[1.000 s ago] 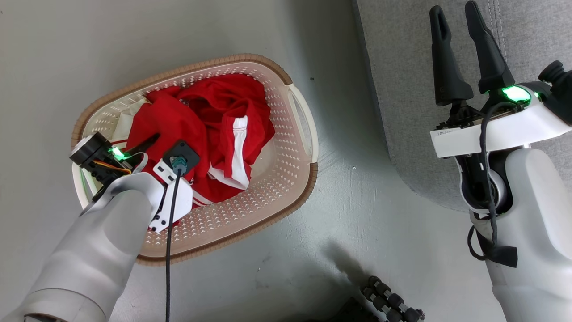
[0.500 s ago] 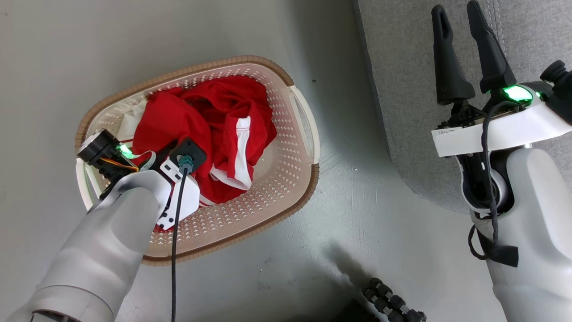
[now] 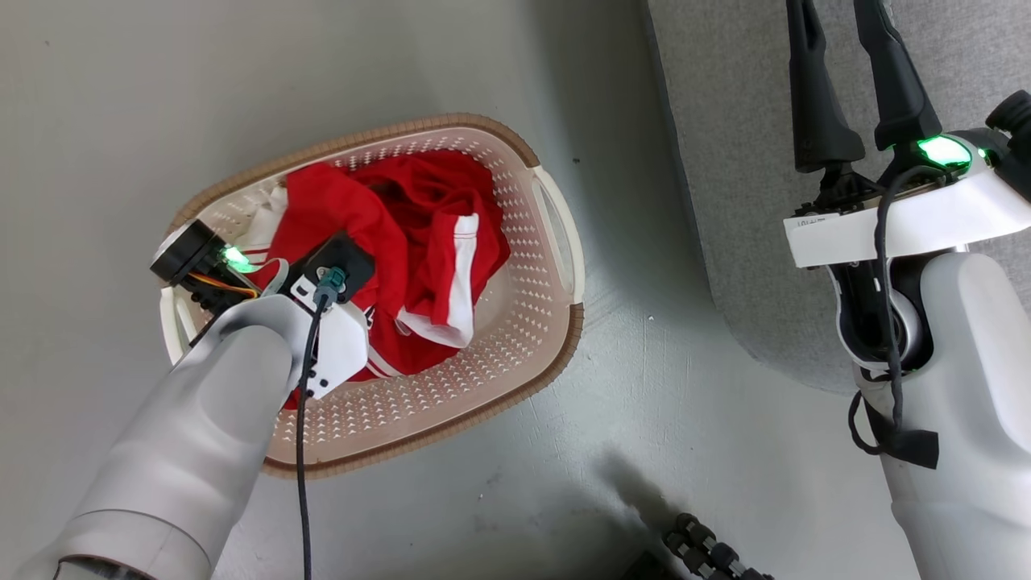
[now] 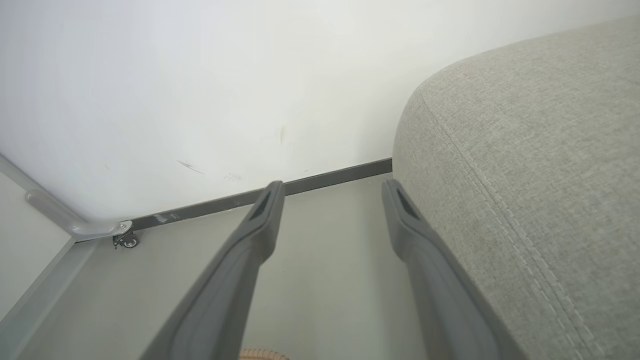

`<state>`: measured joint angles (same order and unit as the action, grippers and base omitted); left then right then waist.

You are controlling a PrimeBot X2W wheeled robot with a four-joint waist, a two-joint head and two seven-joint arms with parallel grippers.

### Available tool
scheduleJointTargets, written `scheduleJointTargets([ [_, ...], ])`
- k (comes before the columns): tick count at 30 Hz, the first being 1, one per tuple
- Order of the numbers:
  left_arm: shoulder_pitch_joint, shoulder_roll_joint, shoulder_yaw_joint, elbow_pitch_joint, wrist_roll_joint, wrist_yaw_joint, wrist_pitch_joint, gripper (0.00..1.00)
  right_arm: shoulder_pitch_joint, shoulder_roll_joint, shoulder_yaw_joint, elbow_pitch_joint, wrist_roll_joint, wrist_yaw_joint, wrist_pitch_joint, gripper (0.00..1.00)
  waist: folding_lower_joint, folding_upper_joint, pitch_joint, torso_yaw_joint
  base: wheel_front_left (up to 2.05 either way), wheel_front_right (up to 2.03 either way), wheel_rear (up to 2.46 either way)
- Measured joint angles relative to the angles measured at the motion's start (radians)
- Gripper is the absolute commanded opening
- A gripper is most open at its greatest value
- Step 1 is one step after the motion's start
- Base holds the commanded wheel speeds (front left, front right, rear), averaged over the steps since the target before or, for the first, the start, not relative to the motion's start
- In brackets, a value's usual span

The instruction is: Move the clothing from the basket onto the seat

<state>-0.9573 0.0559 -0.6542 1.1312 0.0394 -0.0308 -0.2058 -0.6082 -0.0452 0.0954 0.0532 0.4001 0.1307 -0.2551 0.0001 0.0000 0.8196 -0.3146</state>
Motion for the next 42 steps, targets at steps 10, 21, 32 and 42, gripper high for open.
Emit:
scheduleJointTargets([
  [10, 0.005, -0.014, 0.028, -0.032, -0.056, -0.021, -0.027, 0.00, 0.000, 0.000, -0.016, 0.016, -0.028, 0.000, 0.000, 1.00, -0.0001, 0.0000, -0.047, 0.019, 0.00, 0.00, 0.00],
  [21, 0.069, -0.019, 0.063, -0.066, -0.132, -0.057, -0.038, 0.00, 0.007, 0.000, -0.019, 0.029, -0.036, 0.000, 0.000, 1.00, -0.0001, 0.0000, -0.122, 0.046, 0.00, 0.00, 0.00],
  [32, 0.128, -0.021, 0.079, -0.158, -0.194, -0.070, -0.044, 0.00, 0.033, -0.001, -0.031, 0.054, -0.068, 0.000, 0.000, 1.00, 0.0000, 0.0000, -0.206, 0.075, 0.00, 0.00, 0.00],
  [42, 0.207, -0.021, 0.080, -0.308, -0.286, -0.079, -0.044, 0.00, 0.057, -0.023, -0.035, 0.074, -0.076, 0.000, 0.000, 1.00, -0.0001, 0.0000, -0.284, 0.101, 0.00, 0.00, 0.00],
])
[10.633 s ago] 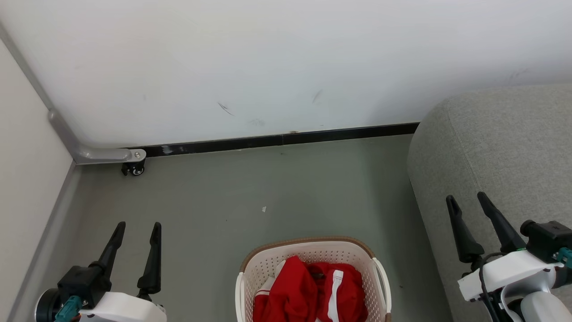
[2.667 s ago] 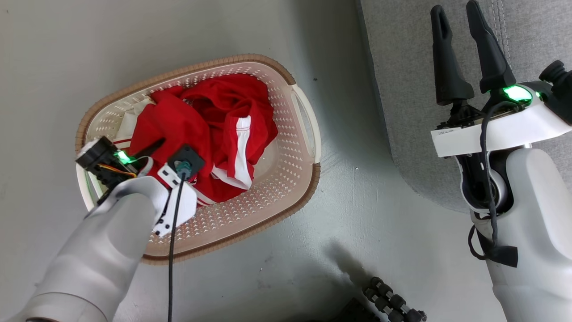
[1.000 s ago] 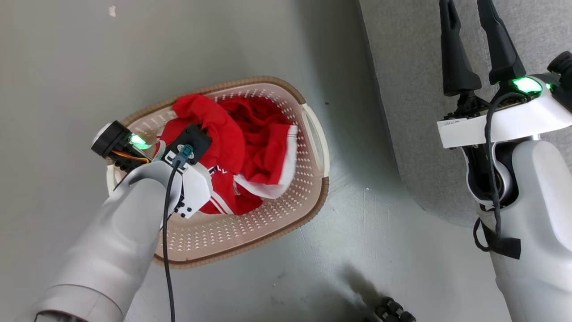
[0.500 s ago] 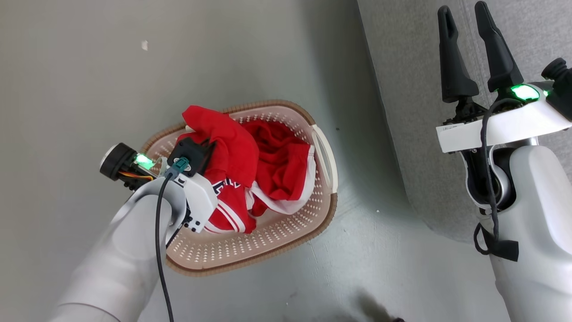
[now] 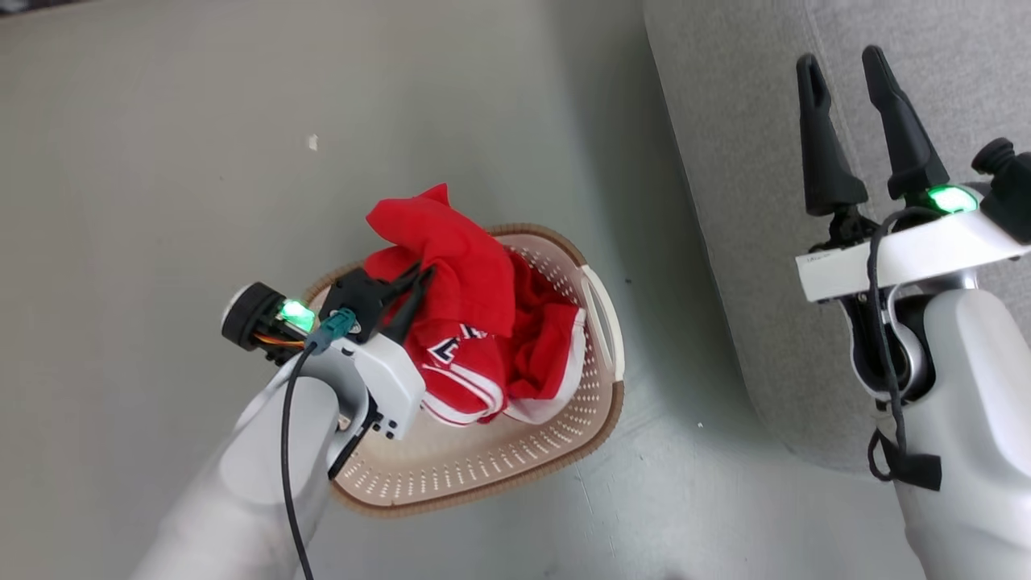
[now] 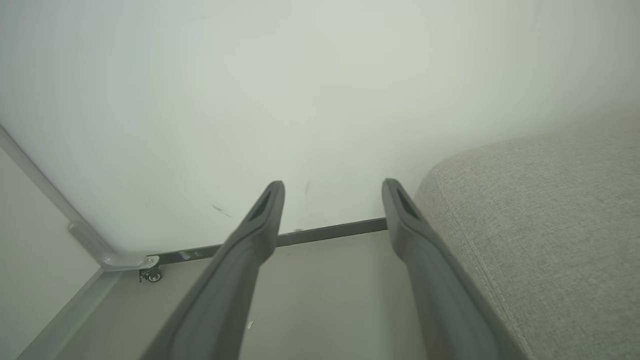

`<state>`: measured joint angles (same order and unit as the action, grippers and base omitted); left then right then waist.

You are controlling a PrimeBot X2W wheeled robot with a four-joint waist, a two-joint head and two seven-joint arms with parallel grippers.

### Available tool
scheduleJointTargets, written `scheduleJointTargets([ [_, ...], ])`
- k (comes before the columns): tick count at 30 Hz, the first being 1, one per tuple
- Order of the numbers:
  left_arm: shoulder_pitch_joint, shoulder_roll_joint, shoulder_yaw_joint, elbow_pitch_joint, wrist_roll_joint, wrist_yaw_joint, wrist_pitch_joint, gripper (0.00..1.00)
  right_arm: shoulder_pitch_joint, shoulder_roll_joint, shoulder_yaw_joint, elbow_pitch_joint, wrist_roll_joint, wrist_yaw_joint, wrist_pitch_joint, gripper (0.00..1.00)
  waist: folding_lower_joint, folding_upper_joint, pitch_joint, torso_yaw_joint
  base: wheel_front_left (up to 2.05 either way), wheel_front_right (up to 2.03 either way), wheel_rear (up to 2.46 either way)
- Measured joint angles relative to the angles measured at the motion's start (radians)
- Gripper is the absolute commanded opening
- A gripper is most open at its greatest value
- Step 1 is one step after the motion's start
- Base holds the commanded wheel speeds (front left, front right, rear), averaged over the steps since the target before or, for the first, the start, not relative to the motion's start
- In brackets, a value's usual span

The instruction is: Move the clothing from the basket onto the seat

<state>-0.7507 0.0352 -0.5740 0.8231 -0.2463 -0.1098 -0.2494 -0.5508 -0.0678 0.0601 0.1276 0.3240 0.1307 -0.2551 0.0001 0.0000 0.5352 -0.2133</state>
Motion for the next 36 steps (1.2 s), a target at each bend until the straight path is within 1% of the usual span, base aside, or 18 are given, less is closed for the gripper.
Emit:
scheduleJointTargets([
  [5, 0.030, 0.000, -0.002, -0.067, -0.018, -0.008, 0.000, 0.00, 0.038, -0.009, 0.000, 0.011, -0.004, 0.000, 0.000, 1.00, 0.0000, 0.0001, -0.041, 0.015, 0.00, 0.00, 0.00],
  [9, 0.055, 0.000, 0.003, -0.119, -0.037, -0.009, 0.000, 0.00, 0.040, -0.020, 0.001, 0.013, -0.005, 0.000, 0.000, 1.00, 0.0000, 0.0000, -0.075, 0.027, 0.00, 0.00, 0.00],
  [14, 0.089, 0.000, 0.044, -0.183, -0.095, -0.009, 0.000, 0.00, 0.075, -0.027, 0.005, 0.020, -0.005, 0.000, 0.000, 1.00, 0.0000, 0.0000, -0.118, 0.042, 0.00, 0.00, 0.00],
  [19, 0.113, 0.000, 0.062, -0.231, -0.099, -0.009, 0.000, 0.00, 0.101, -0.032, 0.004, 0.039, -0.005, 0.000, 0.000, 1.00, 0.0000, 0.0000, -0.161, 0.056, 0.00, 0.00, 0.00],
  [23, 0.144, -0.001, 0.086, -0.277, -0.127, -0.009, 0.000, 0.00, 0.115, -0.036, 0.010, 0.043, -0.007, 0.000, 0.000, 1.00, -0.0001, 0.0000, -0.204, 0.069, 0.00, 0.00, 0.00],
  [30, 0.180, 0.000, 0.118, -0.320, -0.137, -0.009, 0.000, 0.00, 0.144, -0.045, 0.024, 0.051, -0.007, 0.000, 0.000, 1.00, -0.0001, 0.0000, -0.264, 0.086, 0.00, 0.00, 0.00],
  [32, 0.189, 0.000, 0.129, -0.330, -0.141, -0.009, 0.000, 0.00, 0.159, -0.051, 0.032, 0.052, -0.007, 0.000, 0.000, 1.00, -0.0001, 0.0000, -0.280, 0.091, 0.00, 0.00, 0.00],
  [36, 0.196, 0.001, 0.151, -0.357, -0.150, -0.009, 0.000, 0.00, 0.188, -0.062, 0.087, 0.073, -0.003, 0.000, 0.000, 1.00, 0.0000, 0.0000, -0.313, 0.099, 0.00, 0.00, 0.00],
])
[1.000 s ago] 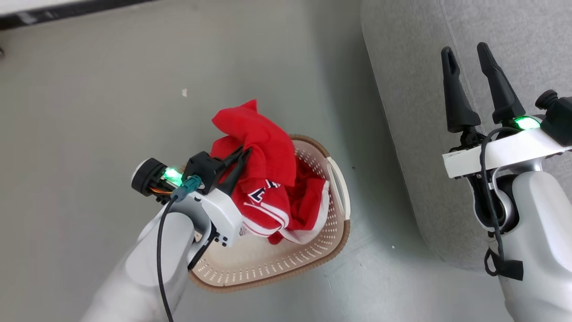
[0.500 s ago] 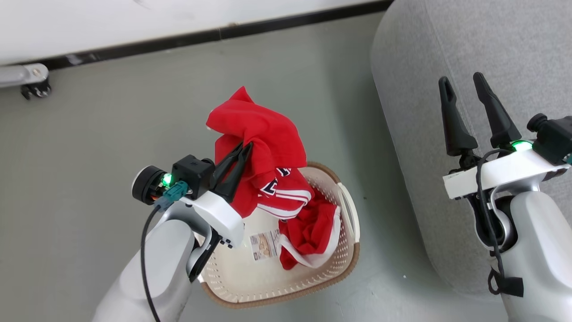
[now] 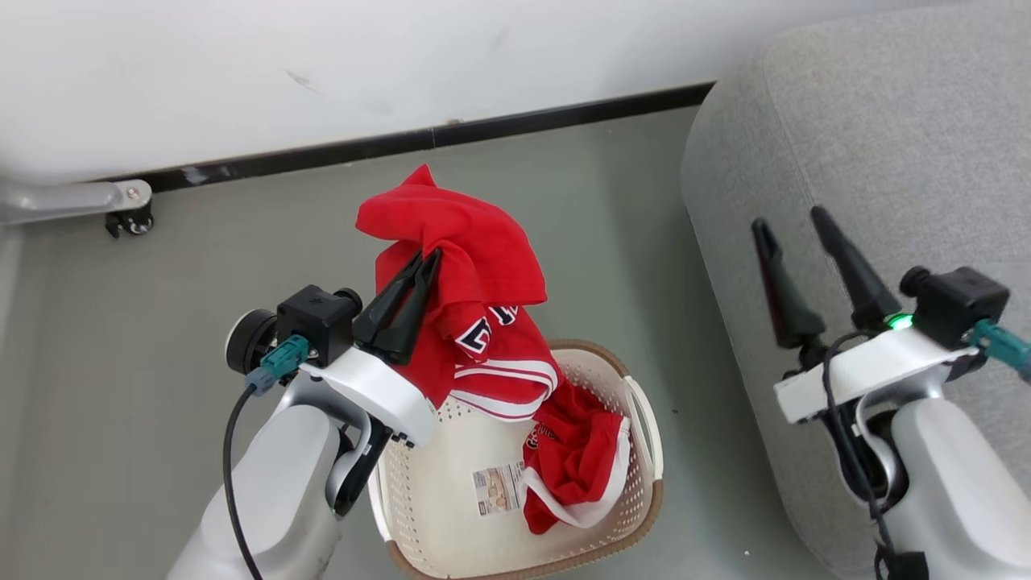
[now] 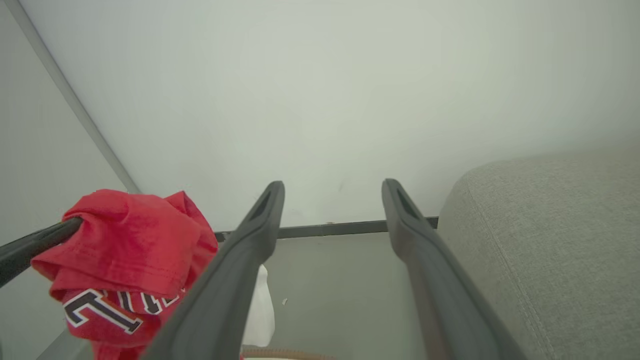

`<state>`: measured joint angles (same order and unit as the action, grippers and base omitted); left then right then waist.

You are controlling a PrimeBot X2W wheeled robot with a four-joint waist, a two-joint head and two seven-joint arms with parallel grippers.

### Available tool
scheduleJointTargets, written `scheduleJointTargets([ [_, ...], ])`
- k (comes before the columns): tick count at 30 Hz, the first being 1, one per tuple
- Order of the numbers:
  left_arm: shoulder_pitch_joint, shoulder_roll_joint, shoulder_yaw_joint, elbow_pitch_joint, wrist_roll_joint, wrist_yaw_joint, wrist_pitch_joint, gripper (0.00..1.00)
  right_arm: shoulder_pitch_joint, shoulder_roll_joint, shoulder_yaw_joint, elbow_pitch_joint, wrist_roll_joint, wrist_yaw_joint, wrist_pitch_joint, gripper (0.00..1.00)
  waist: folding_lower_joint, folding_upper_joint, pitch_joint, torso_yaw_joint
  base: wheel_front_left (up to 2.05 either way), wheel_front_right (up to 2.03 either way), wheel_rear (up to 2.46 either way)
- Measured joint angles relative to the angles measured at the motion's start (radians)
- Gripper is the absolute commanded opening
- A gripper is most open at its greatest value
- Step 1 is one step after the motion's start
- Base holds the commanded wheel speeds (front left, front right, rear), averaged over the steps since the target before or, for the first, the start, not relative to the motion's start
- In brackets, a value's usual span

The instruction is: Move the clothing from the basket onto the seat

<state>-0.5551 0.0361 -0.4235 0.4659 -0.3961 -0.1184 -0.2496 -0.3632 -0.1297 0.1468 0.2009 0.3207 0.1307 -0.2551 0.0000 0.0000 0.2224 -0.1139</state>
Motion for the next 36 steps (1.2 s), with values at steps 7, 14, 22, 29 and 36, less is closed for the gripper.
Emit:
scheduleJointTargets([
  [7, 0.032, 0.002, 0.012, -0.040, -0.008, 0.000, 0.000, 0.00, 0.038, -0.006, 0.032, 0.009, 0.015, 0.000, 0.000, 1.00, 0.0000, 0.0000, -0.054, 0.013, 0.00, 0.00, 0.00],
  [14, 0.057, 0.001, 0.016, -0.073, -0.020, 0.000, 0.000, 0.00, 0.072, -0.019, 0.048, 0.013, 0.032, 0.000, 0.000, 1.00, 0.0000, 0.0000, -0.096, 0.024, 0.00, 0.00, 0.00],
  [22, 0.095, 0.001, 0.017, -0.109, -0.043, 0.000, 0.000, 0.00, 0.096, -0.034, 0.056, 0.009, 0.040, 0.000, 0.000, 1.00, 0.0000, 0.0000, -0.140, 0.040, 0.00, 0.00, 0.00],
  [29, 0.119, 0.001, 0.014, -0.139, -0.051, 0.001, 0.011, 0.00, 0.118, -0.039, 0.063, 0.008, 0.040, 0.000, 0.000, 1.00, -0.0001, 0.0000, -0.165, 0.053, 0.00, 0.00, 0.00],
  [36, 0.134, 0.006, 0.014, -0.187, -0.051, 0.010, 0.022, 0.00, 0.138, -0.055, 0.101, 0.001, 0.050, 0.000, 0.000, 1.00, 0.0000, 0.0000, -0.179, 0.060, 0.00, 0.00, 0.00],
])
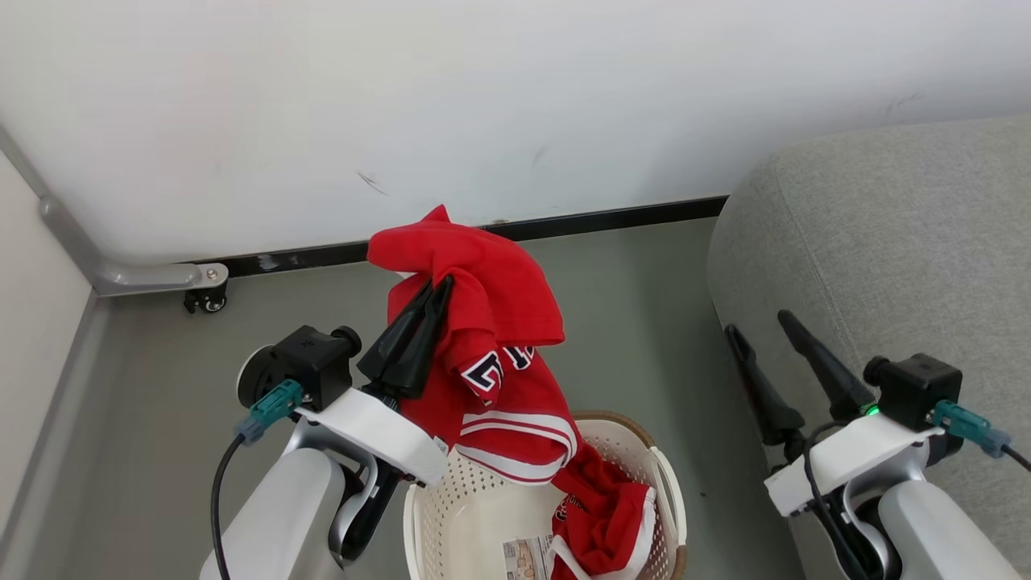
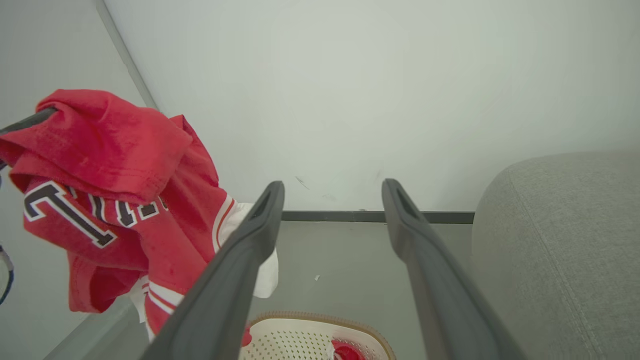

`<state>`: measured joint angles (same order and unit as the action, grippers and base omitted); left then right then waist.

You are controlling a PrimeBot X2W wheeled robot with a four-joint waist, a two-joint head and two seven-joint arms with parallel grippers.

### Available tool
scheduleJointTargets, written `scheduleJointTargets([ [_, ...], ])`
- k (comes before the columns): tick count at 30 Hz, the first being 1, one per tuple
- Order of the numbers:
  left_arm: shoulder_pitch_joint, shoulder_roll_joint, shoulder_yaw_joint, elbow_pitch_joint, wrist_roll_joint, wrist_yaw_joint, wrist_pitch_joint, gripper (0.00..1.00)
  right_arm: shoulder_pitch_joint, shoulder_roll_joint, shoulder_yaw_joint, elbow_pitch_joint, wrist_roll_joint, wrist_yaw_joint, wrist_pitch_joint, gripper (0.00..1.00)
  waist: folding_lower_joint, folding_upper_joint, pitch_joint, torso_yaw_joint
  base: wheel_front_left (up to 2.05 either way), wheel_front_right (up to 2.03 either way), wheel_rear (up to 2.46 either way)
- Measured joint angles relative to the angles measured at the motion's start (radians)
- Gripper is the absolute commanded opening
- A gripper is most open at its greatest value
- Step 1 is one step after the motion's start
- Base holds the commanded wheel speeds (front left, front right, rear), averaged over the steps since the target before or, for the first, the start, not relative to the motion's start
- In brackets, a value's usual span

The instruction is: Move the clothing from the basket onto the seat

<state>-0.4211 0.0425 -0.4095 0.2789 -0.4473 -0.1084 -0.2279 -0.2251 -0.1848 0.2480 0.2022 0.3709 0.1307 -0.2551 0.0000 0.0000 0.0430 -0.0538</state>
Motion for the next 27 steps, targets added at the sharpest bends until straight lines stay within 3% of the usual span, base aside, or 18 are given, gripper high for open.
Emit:
scheduleJointTargets([
  [7, 0.000, 0.002, -0.016, -0.043, 0.001, 0.000, 0.025, 0.00, 0.014, -0.002, 0.049, -0.003, 0.007, 0.000, 0.000, 1.00, 0.0000, 0.0000, -0.005, 0.005, 0.00, 0.00, 0.00],
  [27, -0.011, 0.000, -0.099, -0.133, 0.009, 0.000, 0.086, 0.00, -0.078, -0.006, 0.374, 0.040, 0.018, 0.000, 0.000, 1.00, 0.0000, 0.0000, -0.011, 0.036, 0.00, 0.00, 0.00],
])
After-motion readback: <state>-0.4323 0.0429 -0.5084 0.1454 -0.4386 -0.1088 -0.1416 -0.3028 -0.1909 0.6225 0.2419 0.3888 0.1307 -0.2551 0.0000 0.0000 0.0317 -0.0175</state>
